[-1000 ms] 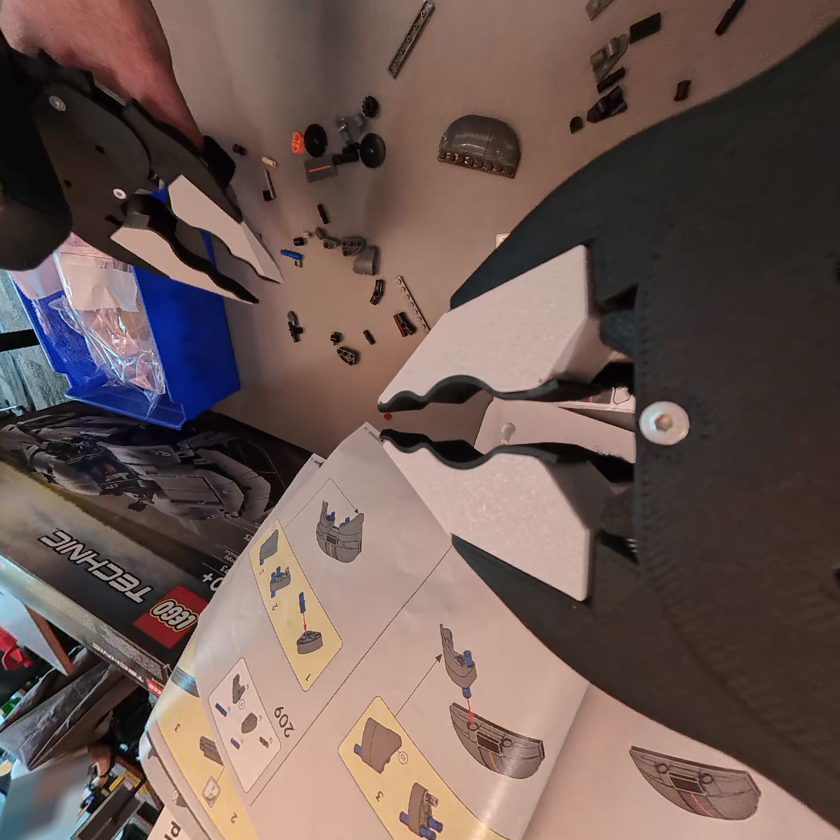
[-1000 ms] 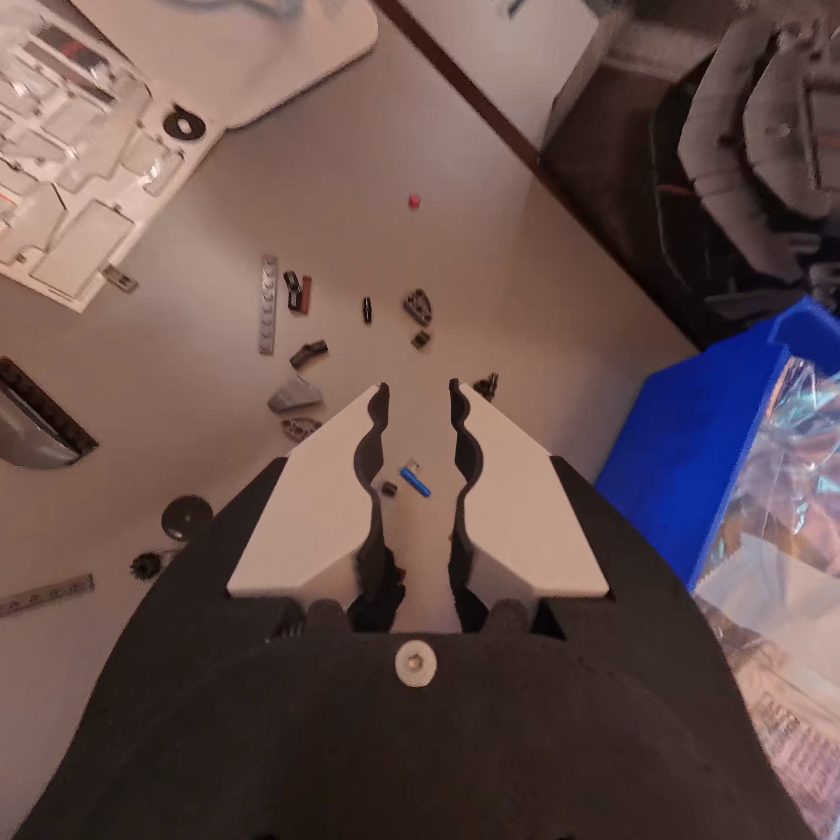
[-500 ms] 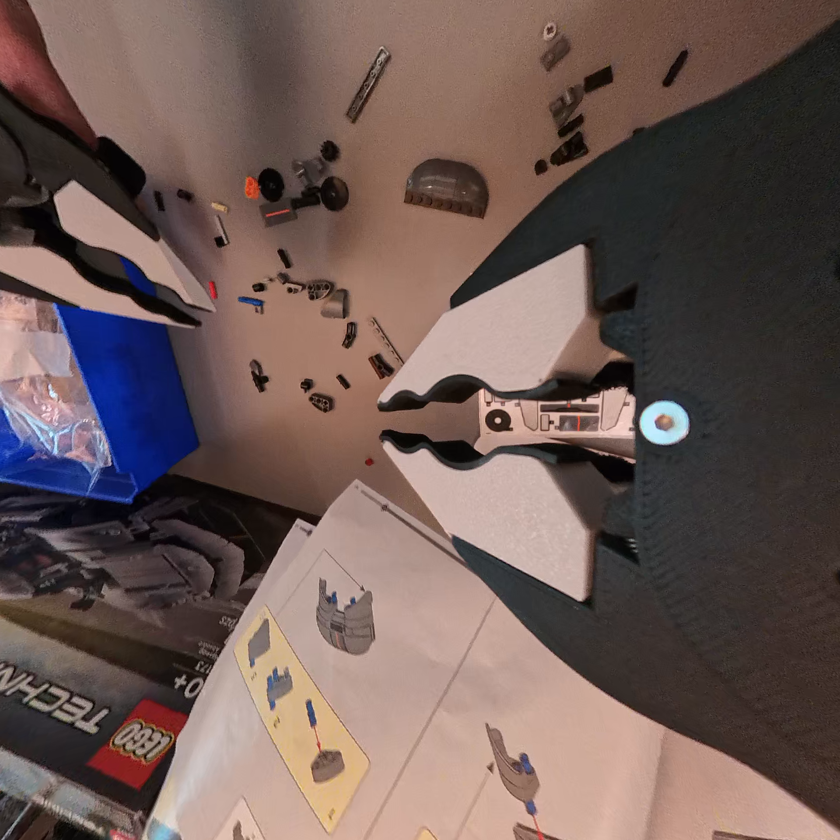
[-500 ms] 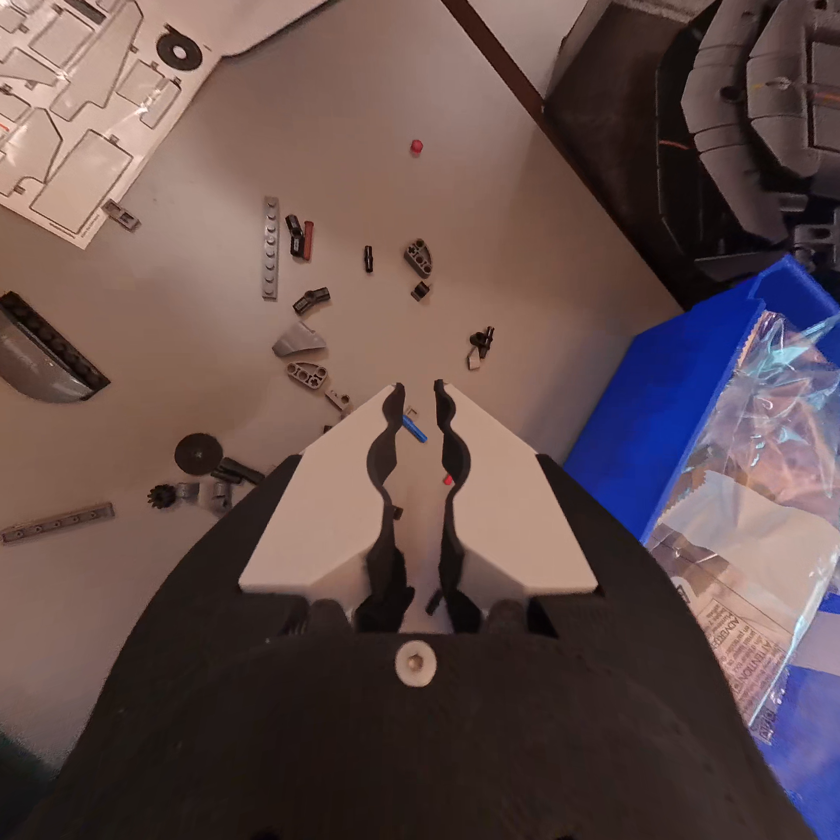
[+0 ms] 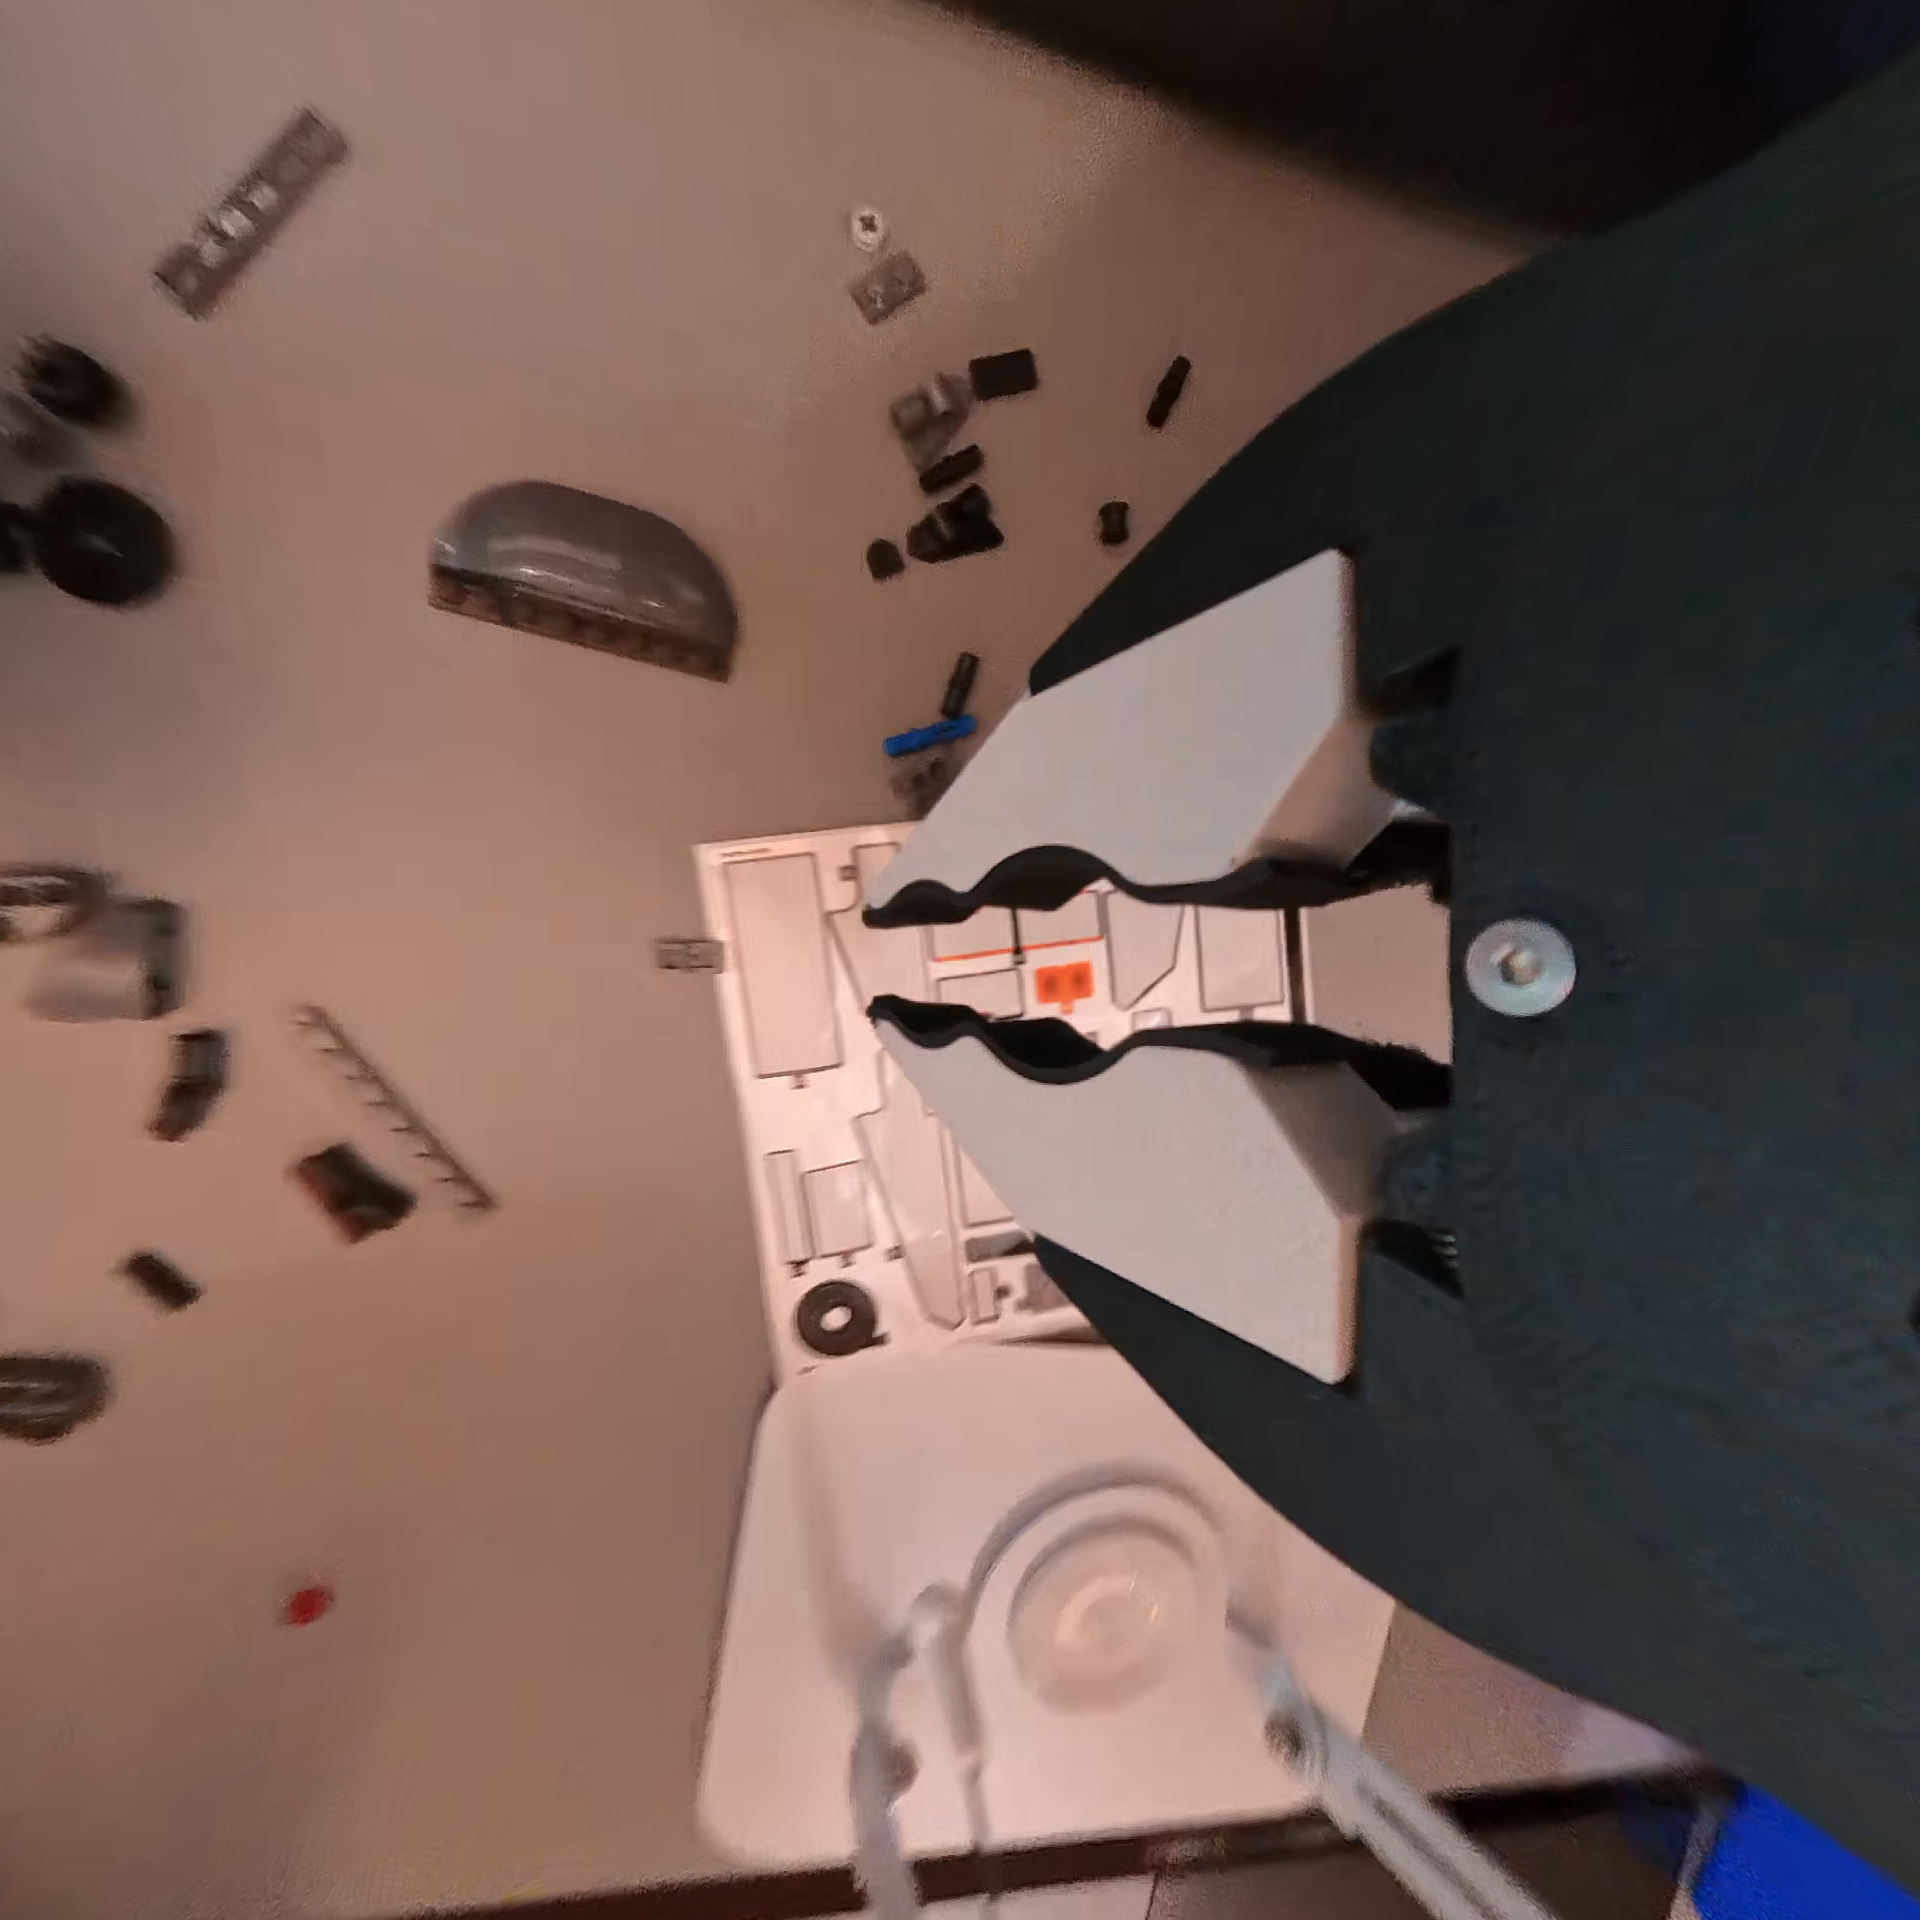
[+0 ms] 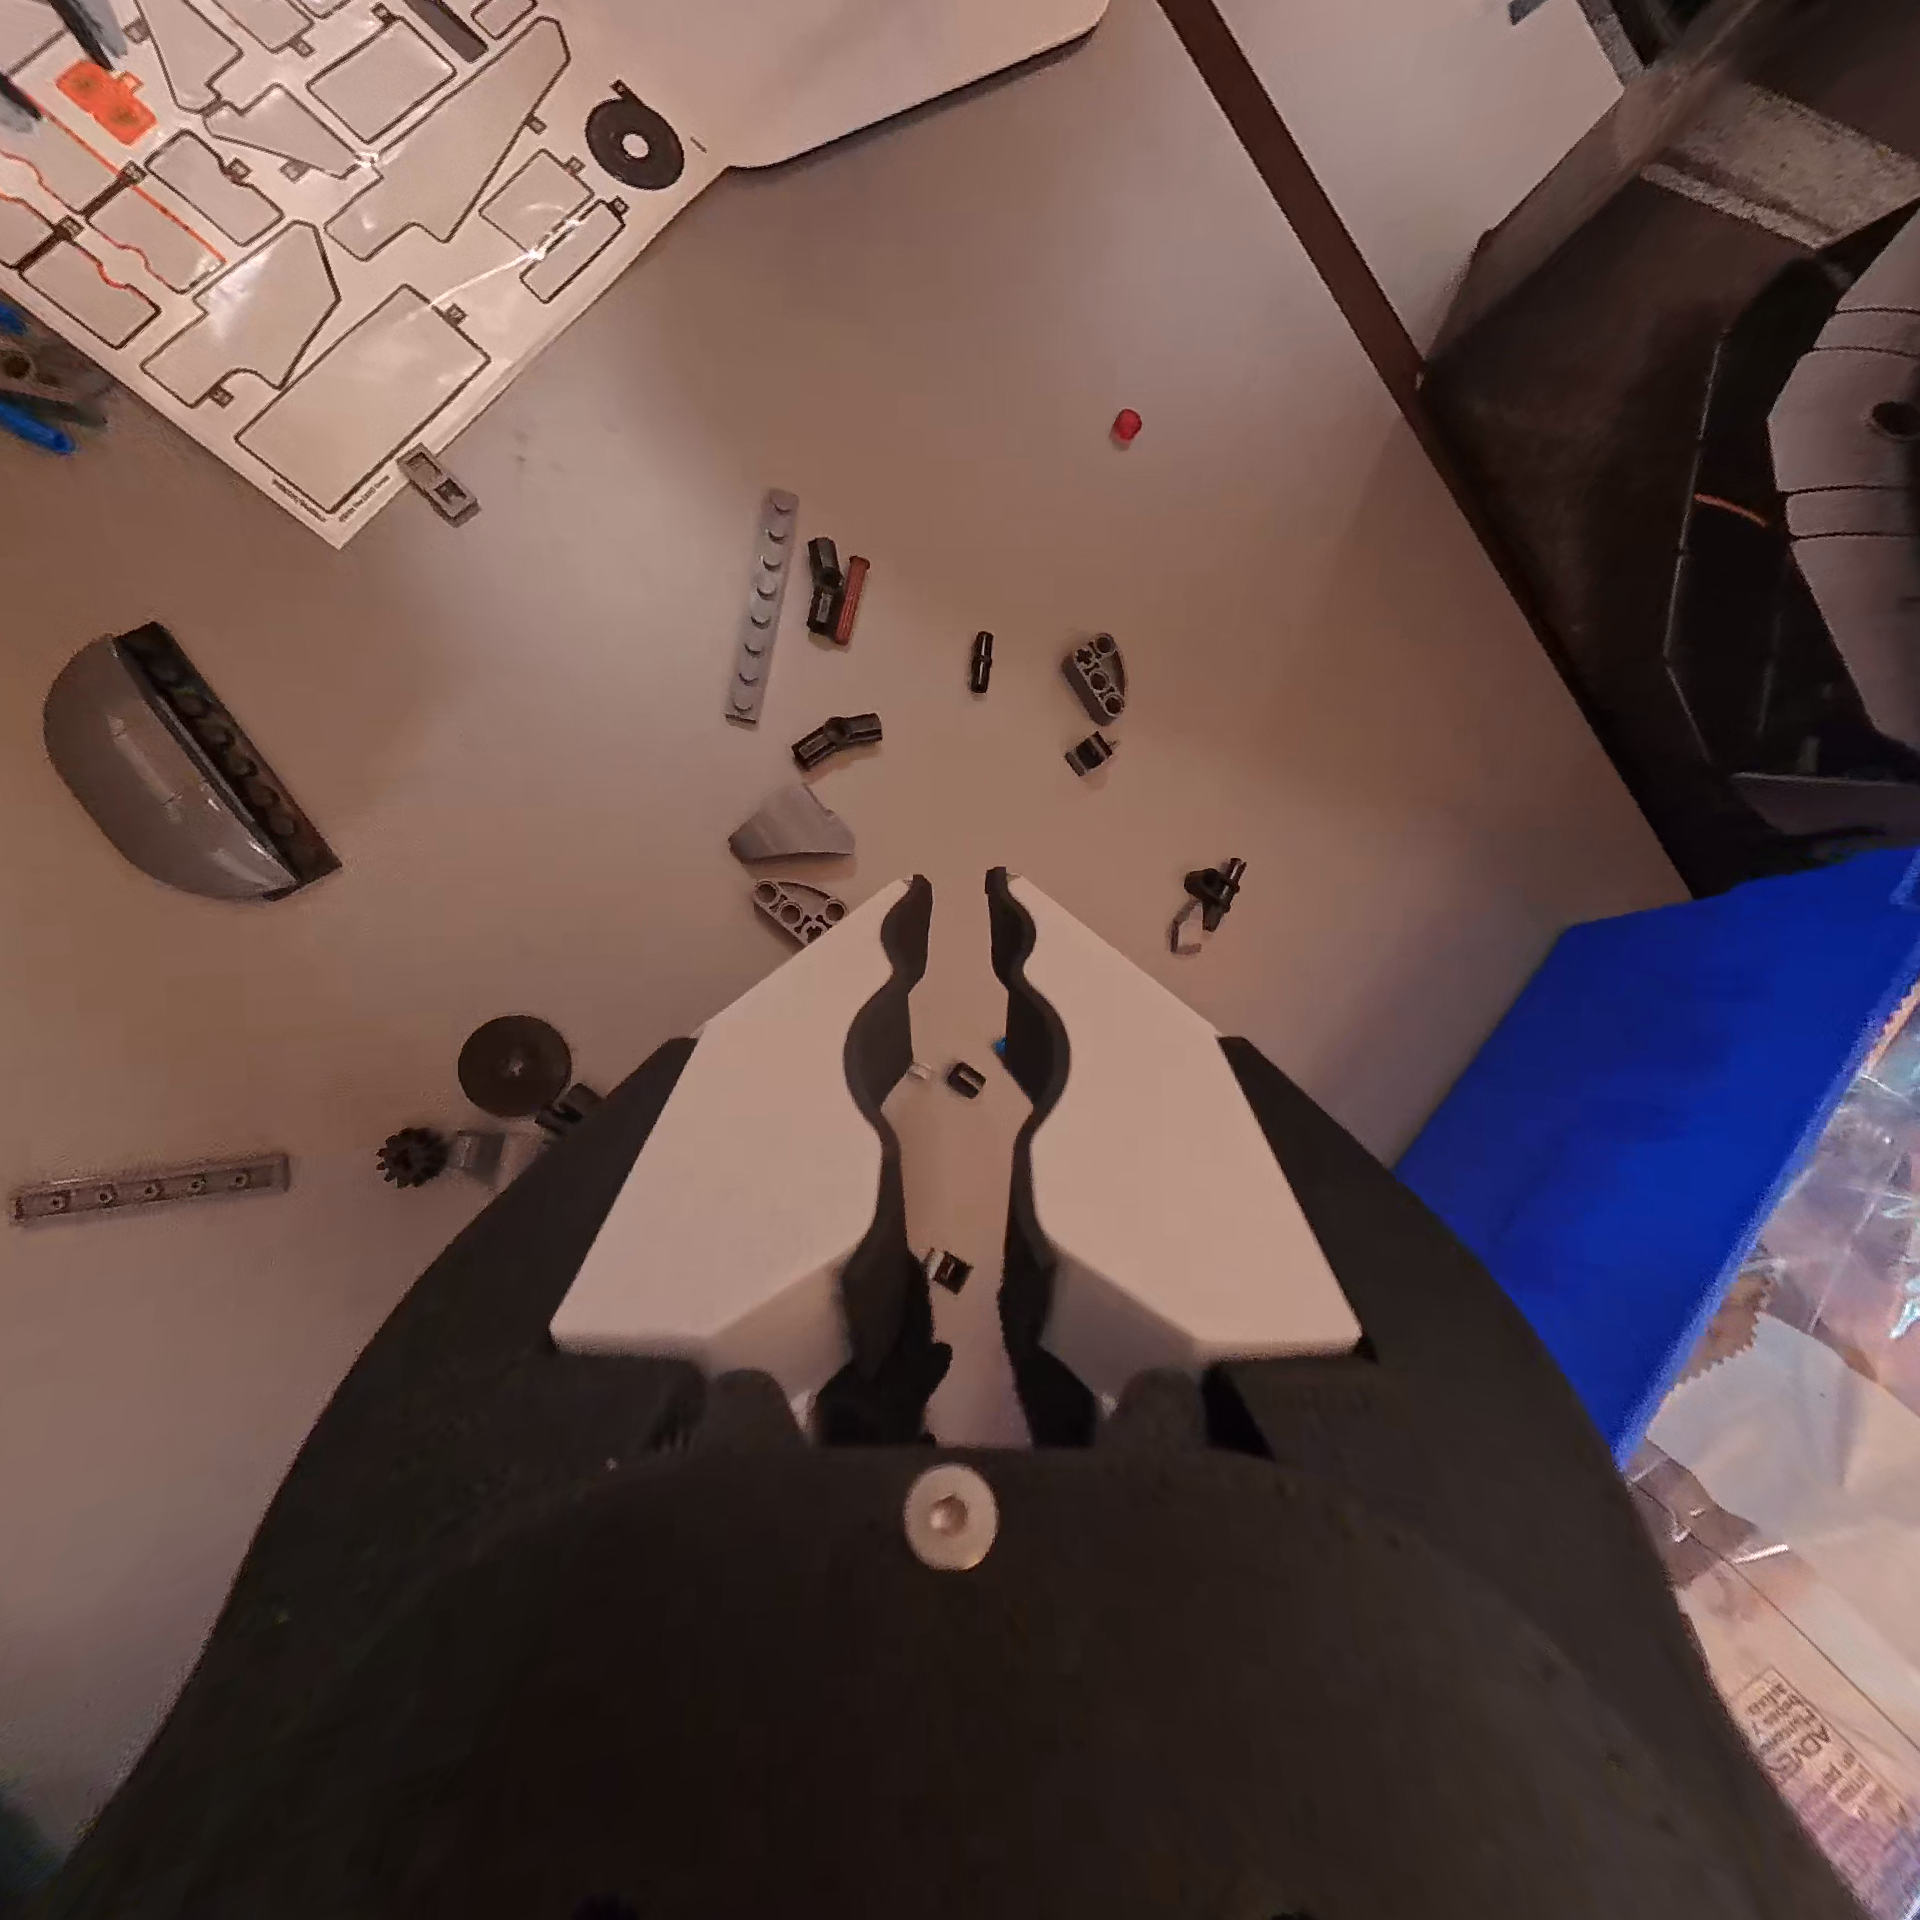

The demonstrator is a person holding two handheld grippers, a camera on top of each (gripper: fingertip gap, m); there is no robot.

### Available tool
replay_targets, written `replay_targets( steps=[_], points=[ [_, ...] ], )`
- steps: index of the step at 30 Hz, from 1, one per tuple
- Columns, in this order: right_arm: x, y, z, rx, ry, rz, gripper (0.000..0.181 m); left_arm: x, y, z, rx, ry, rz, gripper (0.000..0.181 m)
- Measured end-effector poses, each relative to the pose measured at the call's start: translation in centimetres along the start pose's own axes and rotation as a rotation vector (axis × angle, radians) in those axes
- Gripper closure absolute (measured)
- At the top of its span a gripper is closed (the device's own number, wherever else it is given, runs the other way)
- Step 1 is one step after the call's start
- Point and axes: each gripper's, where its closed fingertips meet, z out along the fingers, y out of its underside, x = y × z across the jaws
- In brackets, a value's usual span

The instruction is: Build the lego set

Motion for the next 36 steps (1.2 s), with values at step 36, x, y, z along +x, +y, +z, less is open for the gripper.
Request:
replay_targets(
  steps=[36],
  points=[
    [-21.2, -5.4, -0.1, 0.159, -0.68, -0.499, 0.167, 0.4, 8.0, 2.2, -0.033, 0.032, -0.166, 0.135]
  ],
)
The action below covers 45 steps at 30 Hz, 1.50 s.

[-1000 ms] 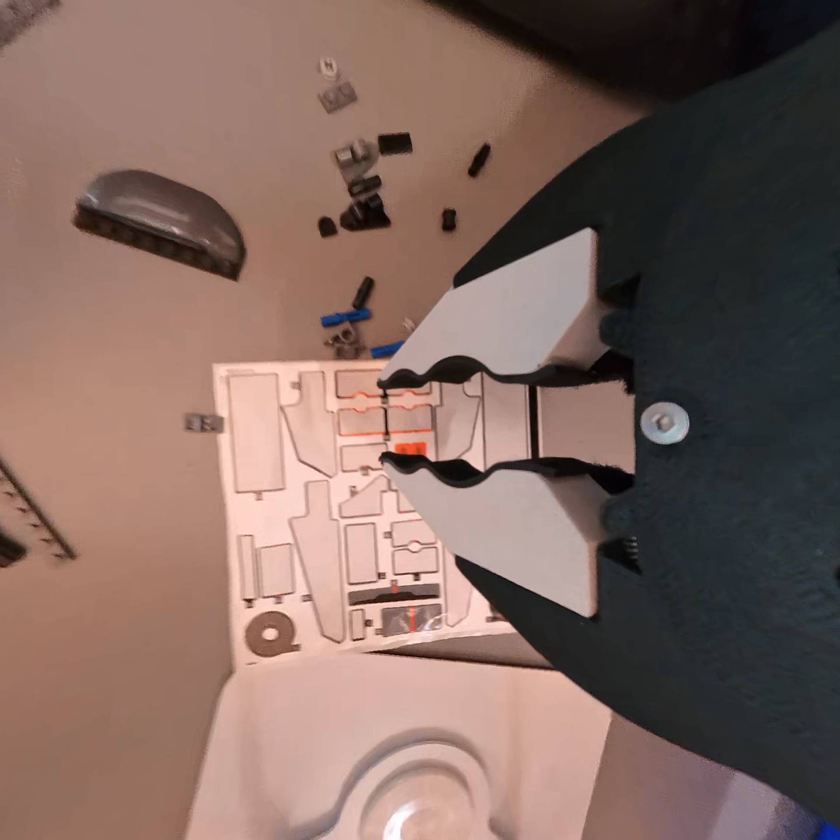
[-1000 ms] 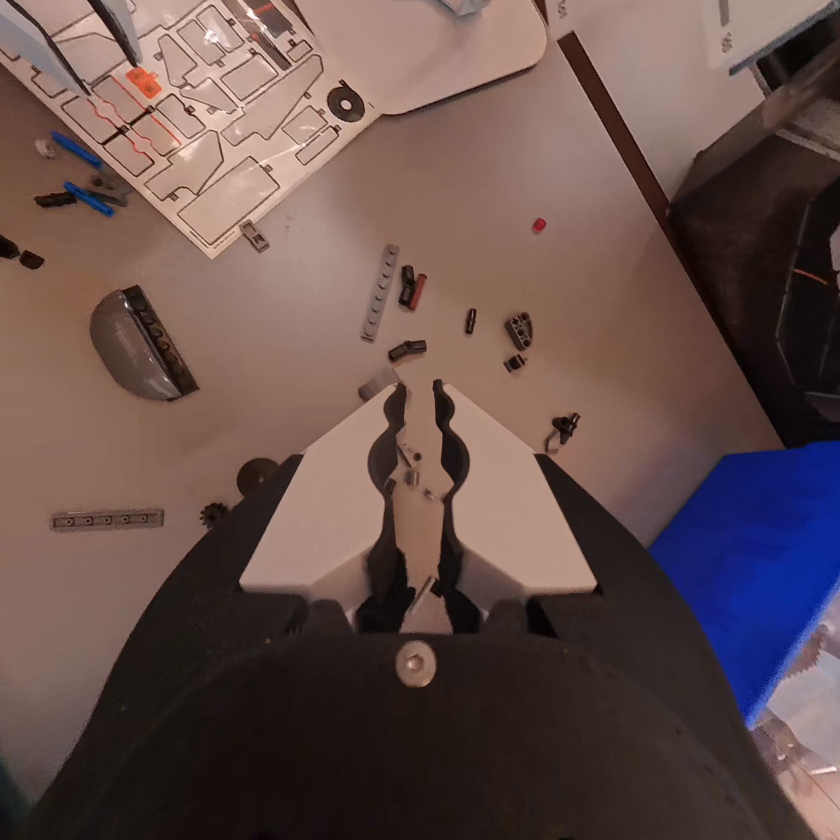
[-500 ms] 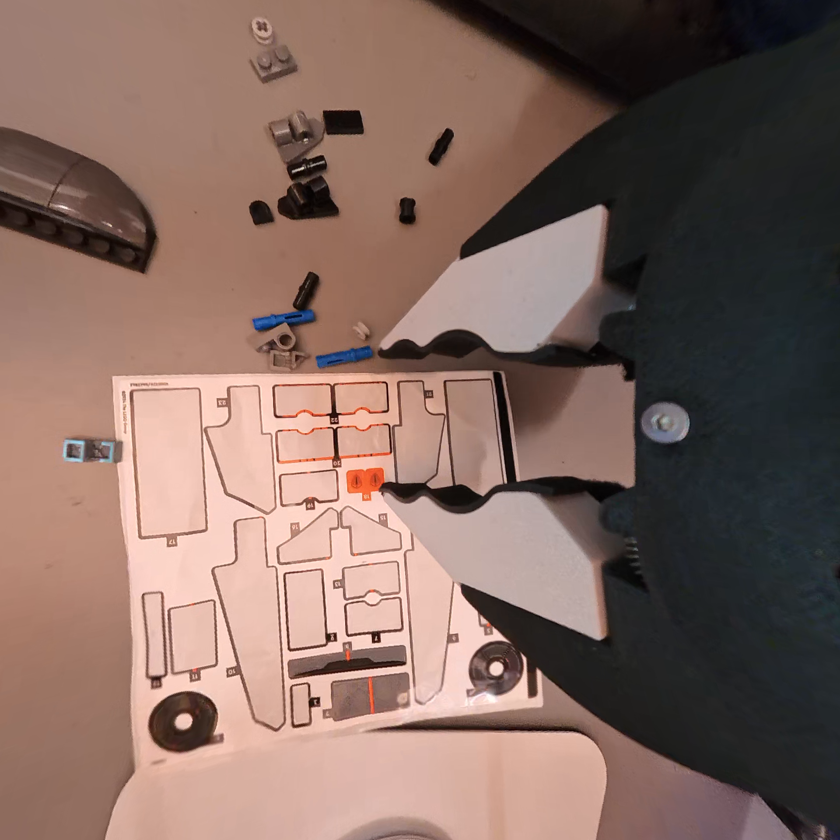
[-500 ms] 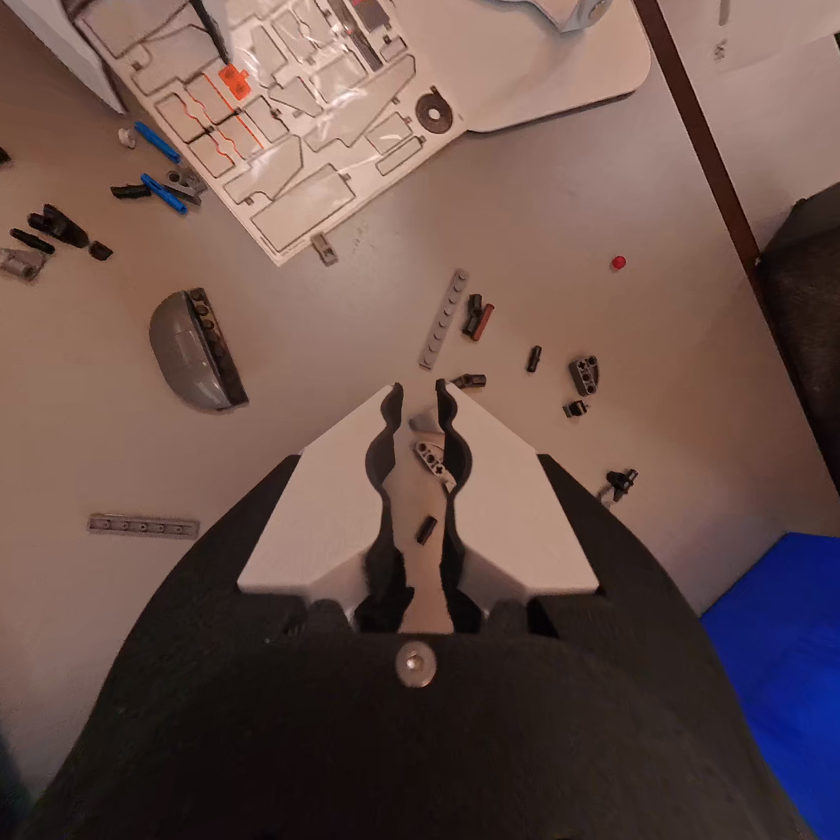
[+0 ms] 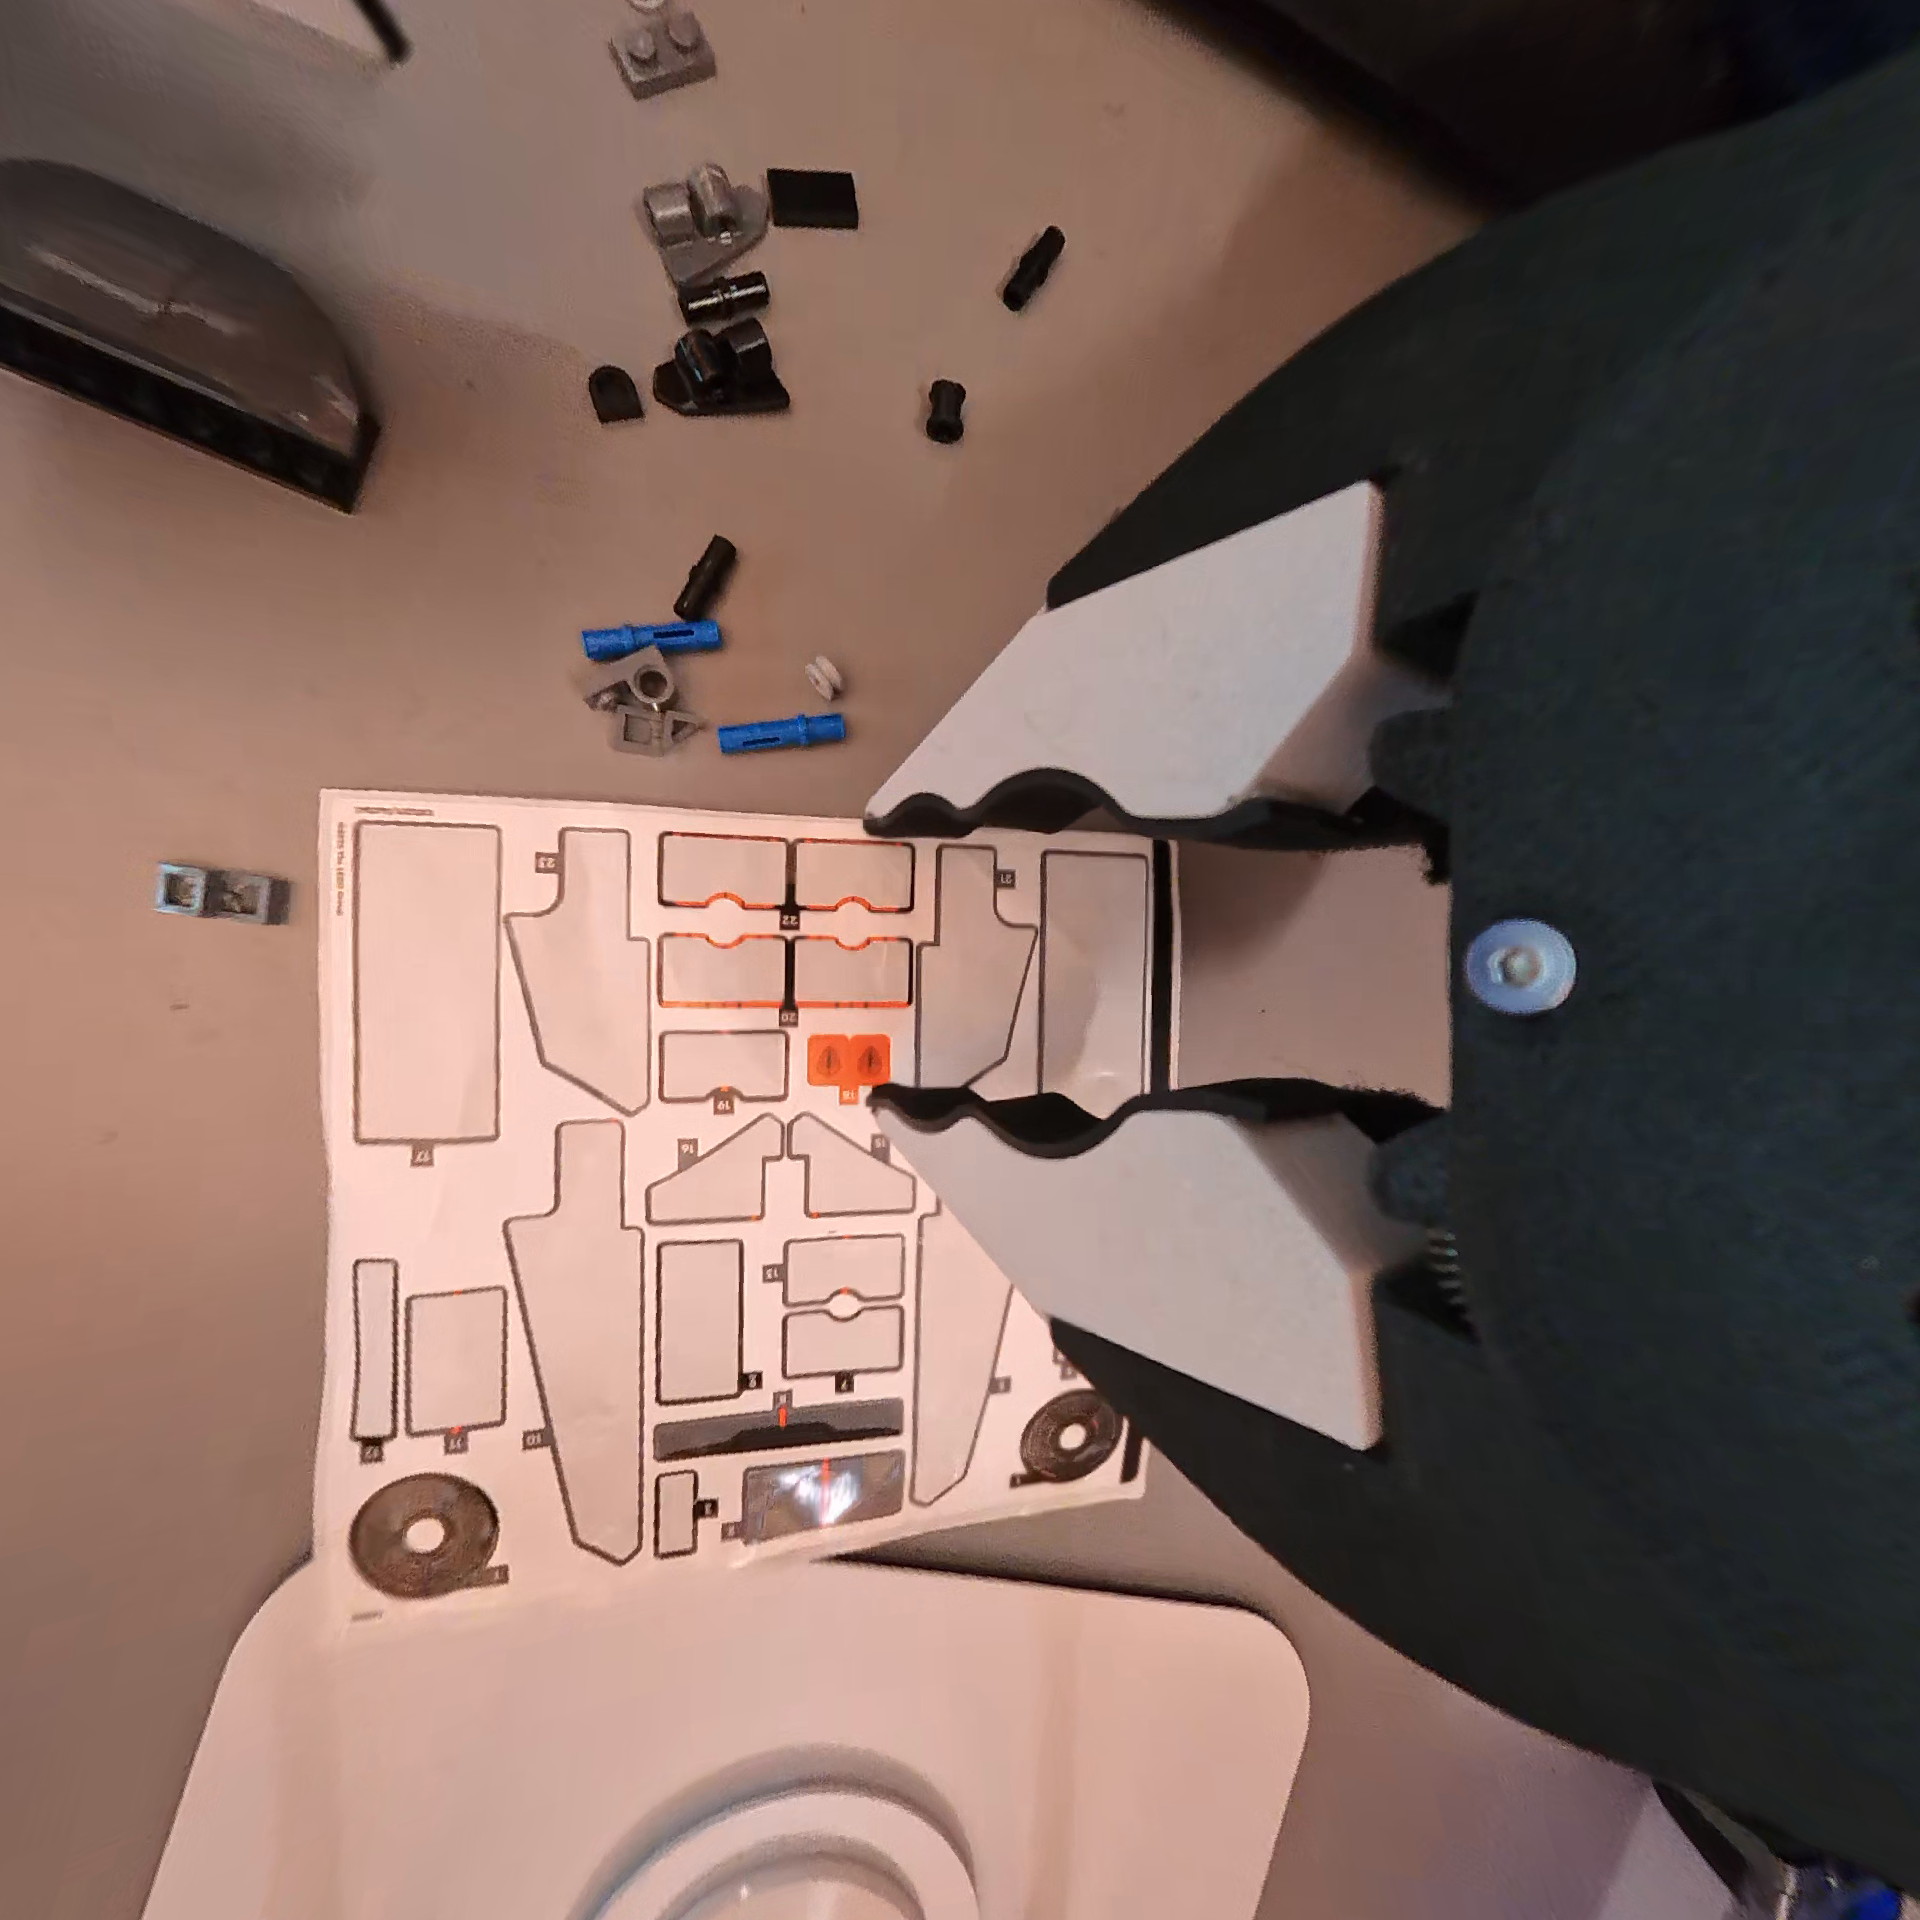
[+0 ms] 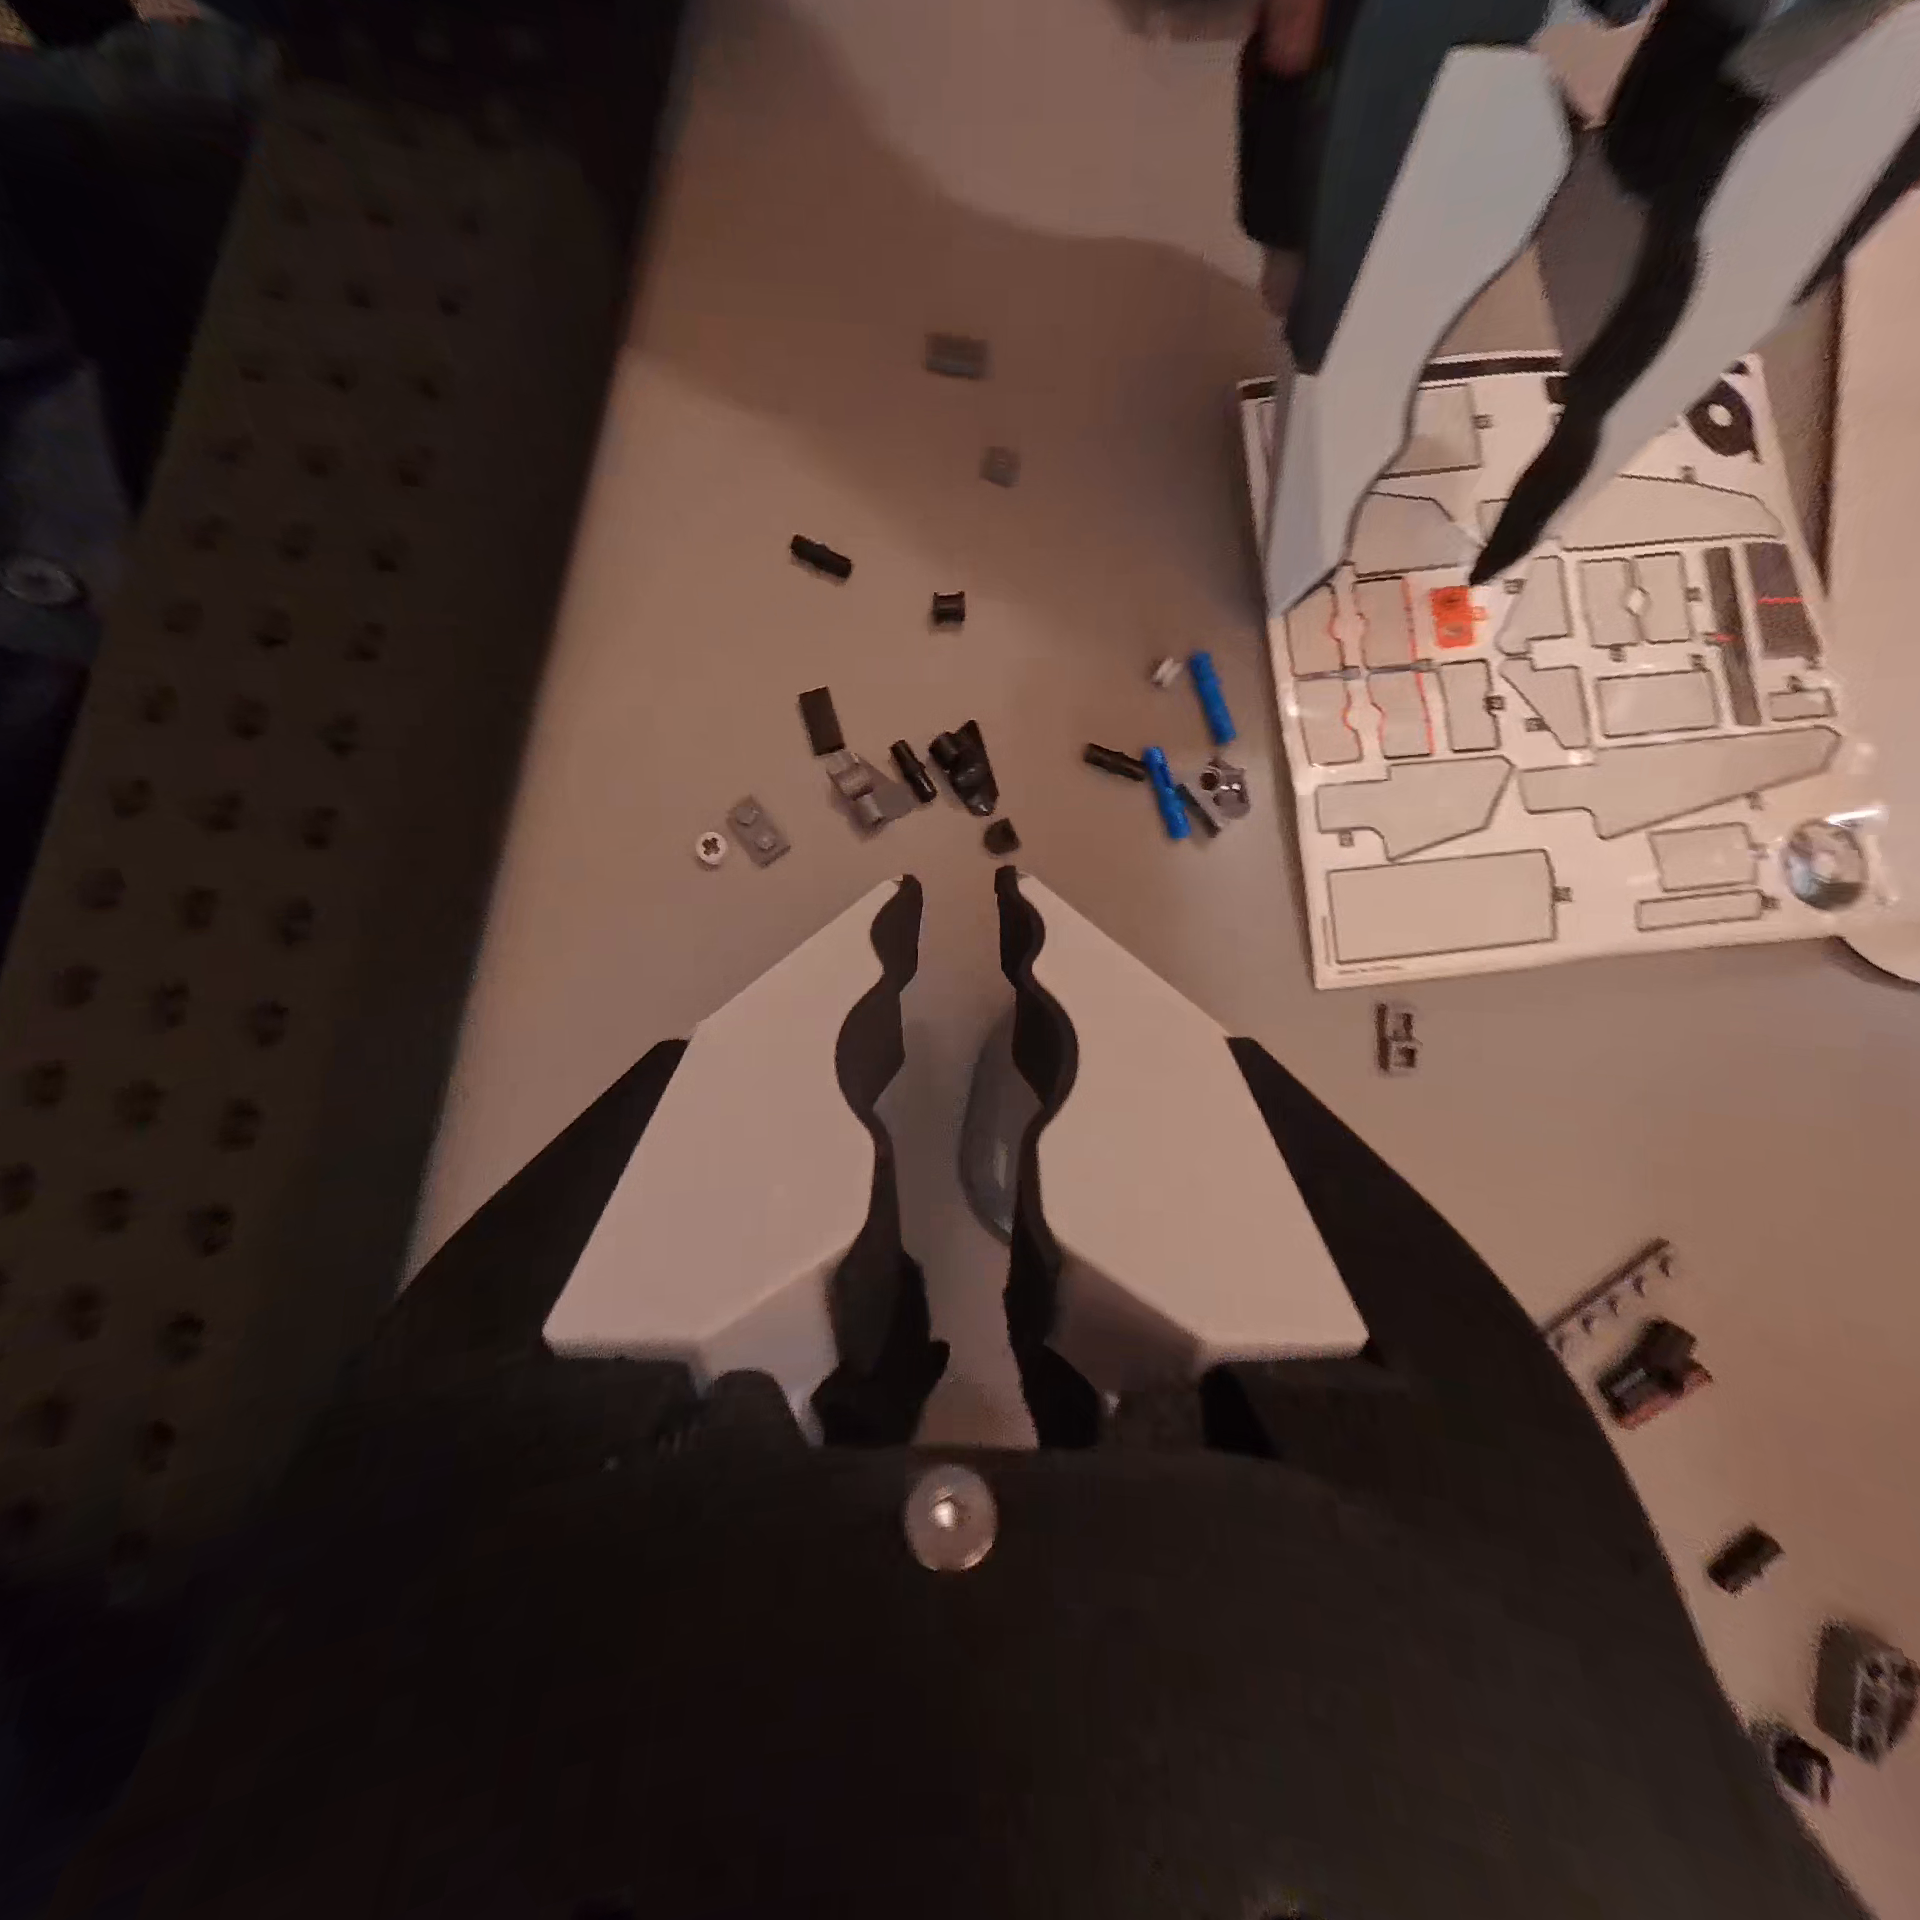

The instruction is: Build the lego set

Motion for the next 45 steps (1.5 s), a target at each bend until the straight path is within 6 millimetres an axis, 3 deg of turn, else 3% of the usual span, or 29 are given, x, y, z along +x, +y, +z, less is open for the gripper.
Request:
replay_targets(
  steps=[5, 10, 18, 23, 26, 35, 45],
  points=[
    [-2.0, -0.4, 2.0, -0.023, -0.096, -0.052, 0.167, -0.3, -0.4, -0.5, 0.025, -0.026, 0.006, 0.138],
    [-2.2, -0.4, 3.6, -0.055, -0.111, -0.065, 0.166, -0.4, -0.4, -0.5, 0.026, -0.032, 0.01, 0.138],
    [-4.2, 0.4, 4.1, -0.107, -0.207, -0.083, 0.168, -0.3, -0.7, -0.8, 0.037, -0.04, 0.022, 0.139],
    [-4.4, 1.2, 4.8, -0.146, -0.228, -0.076, 0.168, -0.2, -0.8, -0.7, 0.035, -0.04, 0.031, 0.139],
    [-4.4, 1.1, 4.8, -0.139, -0.234, -0.076, 0.176, -0.2, -0.9, -0.8, 0.042, -0.044, 0.035, 0.139],
    [-4.2, 0.7, 4.5, -0.104, -0.228, -0.062, 0.178, 0.1, -1.8, -1.0, 0.075, -0.05, 0.053, 0.14],
    [-1.5, 0.4, 1.5, -0.008, -0.102, 0.005, 0.18, 0.7, -3.8, -1.3, 0.156, -0.042, 0.068, 0.141]
  ],
)
